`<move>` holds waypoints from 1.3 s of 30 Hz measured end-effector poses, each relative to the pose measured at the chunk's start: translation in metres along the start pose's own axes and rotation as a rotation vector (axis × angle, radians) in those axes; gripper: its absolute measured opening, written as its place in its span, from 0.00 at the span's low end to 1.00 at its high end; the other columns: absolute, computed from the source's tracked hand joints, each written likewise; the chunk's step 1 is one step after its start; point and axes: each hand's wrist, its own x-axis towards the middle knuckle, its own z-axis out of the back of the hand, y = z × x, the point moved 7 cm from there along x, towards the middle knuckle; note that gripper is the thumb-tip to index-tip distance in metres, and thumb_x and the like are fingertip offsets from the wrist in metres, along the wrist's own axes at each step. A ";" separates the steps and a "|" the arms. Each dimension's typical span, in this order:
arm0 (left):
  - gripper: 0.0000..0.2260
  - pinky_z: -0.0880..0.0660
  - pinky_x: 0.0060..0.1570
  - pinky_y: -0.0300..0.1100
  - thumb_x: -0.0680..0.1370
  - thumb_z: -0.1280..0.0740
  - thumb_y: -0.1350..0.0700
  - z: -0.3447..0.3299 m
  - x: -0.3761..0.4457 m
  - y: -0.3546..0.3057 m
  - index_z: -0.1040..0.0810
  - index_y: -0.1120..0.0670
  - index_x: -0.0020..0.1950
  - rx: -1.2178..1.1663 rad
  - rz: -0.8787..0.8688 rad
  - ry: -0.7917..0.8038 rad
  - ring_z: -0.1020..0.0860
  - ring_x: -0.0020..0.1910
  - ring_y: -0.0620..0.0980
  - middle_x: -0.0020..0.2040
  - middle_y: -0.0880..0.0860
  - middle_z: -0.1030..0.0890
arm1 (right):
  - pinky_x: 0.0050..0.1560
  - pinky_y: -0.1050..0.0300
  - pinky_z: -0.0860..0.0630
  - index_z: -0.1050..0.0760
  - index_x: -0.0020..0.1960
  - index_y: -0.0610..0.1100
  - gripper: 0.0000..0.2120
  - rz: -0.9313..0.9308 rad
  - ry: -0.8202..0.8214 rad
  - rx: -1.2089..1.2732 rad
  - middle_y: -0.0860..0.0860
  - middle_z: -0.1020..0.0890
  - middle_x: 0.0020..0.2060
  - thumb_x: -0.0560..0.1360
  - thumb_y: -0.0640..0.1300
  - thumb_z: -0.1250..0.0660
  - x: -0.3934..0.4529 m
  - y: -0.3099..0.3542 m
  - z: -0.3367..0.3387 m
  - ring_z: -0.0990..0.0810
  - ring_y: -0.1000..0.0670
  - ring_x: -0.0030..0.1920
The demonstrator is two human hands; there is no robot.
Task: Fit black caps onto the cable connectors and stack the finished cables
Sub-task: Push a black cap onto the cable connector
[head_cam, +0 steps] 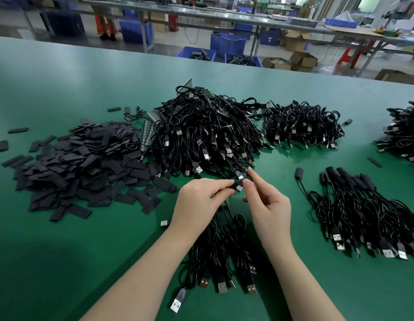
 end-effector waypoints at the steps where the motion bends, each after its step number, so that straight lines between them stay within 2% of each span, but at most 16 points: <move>1: 0.09 0.22 0.50 0.44 0.72 0.25 0.56 0.000 0.000 0.000 0.14 0.50 0.52 0.005 -0.003 -0.003 0.20 0.47 0.41 0.44 0.44 0.15 | 0.40 0.56 0.21 0.23 0.60 0.63 0.15 0.008 0.014 -0.024 0.55 0.17 0.36 0.78 0.45 0.31 -0.001 0.001 -0.001 0.27 0.51 0.35; 2: 0.09 0.22 0.50 0.44 0.72 0.24 0.56 0.001 0.000 0.000 0.14 0.50 0.52 0.008 -0.006 -0.006 0.20 0.47 0.41 0.44 0.44 0.15 | 0.40 0.54 0.21 0.23 0.60 0.63 0.15 0.012 0.025 -0.046 0.55 0.18 0.35 0.78 0.46 0.32 0.000 0.000 -0.001 0.27 0.48 0.34; 4: 0.09 0.22 0.50 0.44 0.72 0.24 0.56 0.002 0.000 0.002 0.14 0.50 0.52 0.012 -0.001 -0.008 0.19 0.45 0.41 0.44 0.45 0.14 | 0.36 0.57 0.24 0.22 0.59 0.63 0.14 0.018 0.033 -0.091 0.53 0.16 0.37 0.79 0.46 0.32 0.001 -0.001 0.000 0.25 0.44 0.33; 7: 0.08 0.22 0.51 0.45 0.72 0.25 0.56 0.002 0.000 0.003 0.14 0.50 0.51 0.015 0.003 -0.002 0.19 0.46 0.41 0.45 0.45 0.14 | 0.32 0.70 0.31 0.23 0.61 0.62 0.17 0.040 0.053 -0.130 0.59 0.17 0.37 0.78 0.44 0.31 0.000 -0.001 -0.001 0.28 0.58 0.28; 13: 0.09 0.22 0.52 0.43 0.73 0.26 0.57 0.002 0.000 -0.002 0.14 0.48 0.53 0.022 -0.008 -0.005 0.19 0.47 0.41 0.46 0.43 0.15 | 0.41 0.73 0.27 0.27 0.61 0.65 0.18 -0.010 0.075 -0.120 0.63 0.15 0.41 0.77 0.47 0.29 0.000 -0.003 -0.006 0.19 0.64 0.39; 15: 0.12 0.24 0.50 0.38 0.74 0.27 0.57 -0.002 -0.001 -0.007 0.16 0.46 0.55 0.096 -0.034 0.029 0.20 0.46 0.43 0.45 0.43 0.15 | 0.35 0.73 0.29 0.21 0.45 0.65 0.08 -0.025 0.109 -0.179 0.62 0.17 0.33 0.77 0.50 0.30 -0.001 -0.002 -0.010 0.21 0.64 0.34; 16: 0.14 0.25 0.49 0.36 0.73 0.27 0.58 -0.004 -0.002 -0.010 0.16 0.46 0.57 0.142 -0.062 0.042 0.21 0.44 0.44 0.44 0.43 0.15 | 0.32 0.72 0.32 0.21 0.36 0.62 0.12 -0.006 0.121 -0.214 0.62 0.20 0.28 0.77 0.50 0.30 -0.001 -0.003 -0.012 0.24 0.62 0.30; 18: 0.18 0.29 0.49 0.33 0.73 0.27 0.59 -0.005 -0.002 -0.010 0.18 0.46 0.61 0.167 -0.084 0.063 0.22 0.43 0.44 0.43 0.43 0.16 | 0.28 0.70 0.36 0.22 0.30 0.56 0.17 -0.007 0.117 -0.213 0.61 0.25 0.23 0.77 0.49 0.29 -0.002 -0.005 -0.010 0.30 0.60 0.26; 20: 0.21 0.30 0.52 0.33 0.74 0.27 0.57 -0.007 0.000 -0.006 0.22 0.43 0.66 0.144 -0.051 0.126 0.22 0.45 0.43 0.45 0.42 0.17 | 0.29 0.67 0.36 0.21 0.32 0.51 0.15 -0.022 0.106 -0.179 0.57 0.25 0.23 0.77 0.48 0.29 0.000 -0.006 -0.007 0.32 0.59 0.27; 23: 0.23 0.30 0.56 0.37 0.73 0.27 0.53 -0.010 0.002 -0.001 0.24 0.42 0.68 0.154 -0.026 0.201 0.24 0.50 0.39 0.50 0.41 0.18 | 0.35 0.63 0.30 0.18 0.37 0.46 0.11 -0.102 0.053 -0.069 0.45 0.20 0.30 0.77 0.48 0.29 0.003 -0.007 -0.002 0.25 0.55 0.32; 26: 0.15 0.26 0.56 0.40 0.73 0.27 0.53 -0.011 0.002 -0.002 0.18 0.46 0.60 0.202 -0.066 0.185 0.25 0.55 0.39 0.53 0.42 0.17 | 0.38 0.70 0.26 0.16 0.38 0.50 0.10 -0.152 -0.030 0.101 0.53 0.15 0.34 0.78 0.47 0.30 0.003 -0.006 0.006 0.20 0.59 0.34; 30: 0.11 0.29 0.51 0.30 0.75 0.29 0.59 -0.012 0.002 0.002 0.16 0.48 0.55 0.205 -0.057 0.171 0.25 0.55 0.39 0.52 0.41 0.17 | 0.39 0.69 0.26 0.14 0.39 0.52 0.09 -0.135 0.050 0.074 0.49 0.15 0.36 0.77 0.46 0.29 0.001 -0.001 -0.001 0.20 0.57 0.35; 33: 0.12 0.30 0.52 0.29 0.75 0.29 0.62 -0.010 0.001 0.000 0.17 0.48 0.55 0.151 -0.093 0.154 0.24 0.54 0.39 0.51 0.41 0.17 | 0.40 0.64 0.23 0.15 0.40 0.57 0.10 -0.081 0.112 -0.034 0.50 0.14 0.36 0.75 0.42 0.27 -0.002 0.004 -0.008 0.20 0.57 0.37; 35: 0.15 0.32 0.53 0.23 0.74 0.28 0.61 -0.007 0.002 0.001 0.18 0.46 0.58 0.082 -0.072 0.127 0.25 0.56 0.34 0.53 0.39 0.18 | 0.42 0.61 0.22 0.15 0.38 0.58 0.14 -0.074 0.096 -0.005 0.48 0.14 0.37 0.74 0.39 0.27 -0.001 0.007 -0.006 0.19 0.55 0.38; 37: 0.17 0.32 0.55 0.23 0.74 0.27 0.58 -0.005 0.001 -0.002 0.19 0.45 0.61 0.042 -0.080 0.100 0.27 0.57 0.28 0.56 0.35 0.22 | 0.45 0.64 0.21 0.14 0.40 0.56 0.13 -0.082 0.080 0.091 0.49 0.14 0.39 0.75 0.39 0.27 0.000 0.010 -0.004 0.17 0.55 0.41; 39: 0.19 0.31 0.59 0.26 0.75 0.28 0.49 -0.001 0.001 -0.009 0.24 0.44 0.65 0.019 -0.119 0.063 0.27 0.59 0.30 0.59 0.34 0.25 | 0.49 0.63 0.21 0.14 0.43 0.52 0.06 -0.107 0.047 0.258 0.49 0.13 0.46 0.75 0.42 0.28 0.003 0.015 0.001 0.16 0.54 0.47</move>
